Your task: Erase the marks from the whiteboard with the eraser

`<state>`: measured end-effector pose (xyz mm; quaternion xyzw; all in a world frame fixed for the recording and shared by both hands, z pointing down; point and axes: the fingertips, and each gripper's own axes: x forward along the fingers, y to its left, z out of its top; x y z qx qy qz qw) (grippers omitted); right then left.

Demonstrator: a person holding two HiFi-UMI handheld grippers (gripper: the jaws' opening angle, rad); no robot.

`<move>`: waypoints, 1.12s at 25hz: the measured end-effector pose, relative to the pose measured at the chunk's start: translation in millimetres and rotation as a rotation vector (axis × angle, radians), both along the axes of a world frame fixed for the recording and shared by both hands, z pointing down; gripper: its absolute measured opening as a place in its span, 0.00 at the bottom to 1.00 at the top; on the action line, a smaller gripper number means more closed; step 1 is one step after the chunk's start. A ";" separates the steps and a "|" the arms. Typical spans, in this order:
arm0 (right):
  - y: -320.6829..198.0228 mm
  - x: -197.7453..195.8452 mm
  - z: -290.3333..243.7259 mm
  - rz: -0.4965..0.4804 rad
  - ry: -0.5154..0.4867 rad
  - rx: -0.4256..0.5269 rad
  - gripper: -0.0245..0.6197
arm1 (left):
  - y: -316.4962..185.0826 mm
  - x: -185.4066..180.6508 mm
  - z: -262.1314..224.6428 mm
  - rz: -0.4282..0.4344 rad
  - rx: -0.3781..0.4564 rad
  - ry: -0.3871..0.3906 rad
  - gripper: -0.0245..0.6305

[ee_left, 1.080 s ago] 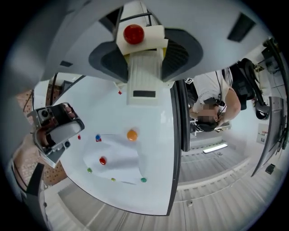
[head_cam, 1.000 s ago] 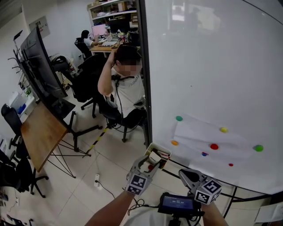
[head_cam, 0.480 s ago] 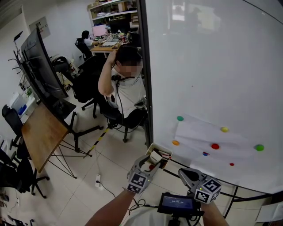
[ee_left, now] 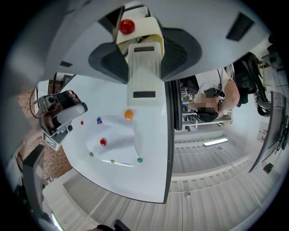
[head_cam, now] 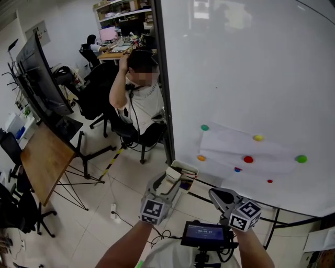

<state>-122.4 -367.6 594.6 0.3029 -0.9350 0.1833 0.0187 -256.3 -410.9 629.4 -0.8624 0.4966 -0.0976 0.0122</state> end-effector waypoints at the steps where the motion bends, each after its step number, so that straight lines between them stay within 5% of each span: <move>1: 0.5 0.0 -2.3 0.003 0.000 0.005 0.06 | 3.3 -0.4 -4.4 0.003 0.007 0.003 0.43; 18: 62.4 -0.4 -26.0 0.063 0.025 0.075 0.06 | 96.4 14.7 -30.1 0.138 -0.014 0.105 0.43; 28: 124.2 6.3 -41.1 0.166 0.031 0.125 0.06 | 157.4 30.7 -32.5 0.290 -0.042 0.141 0.43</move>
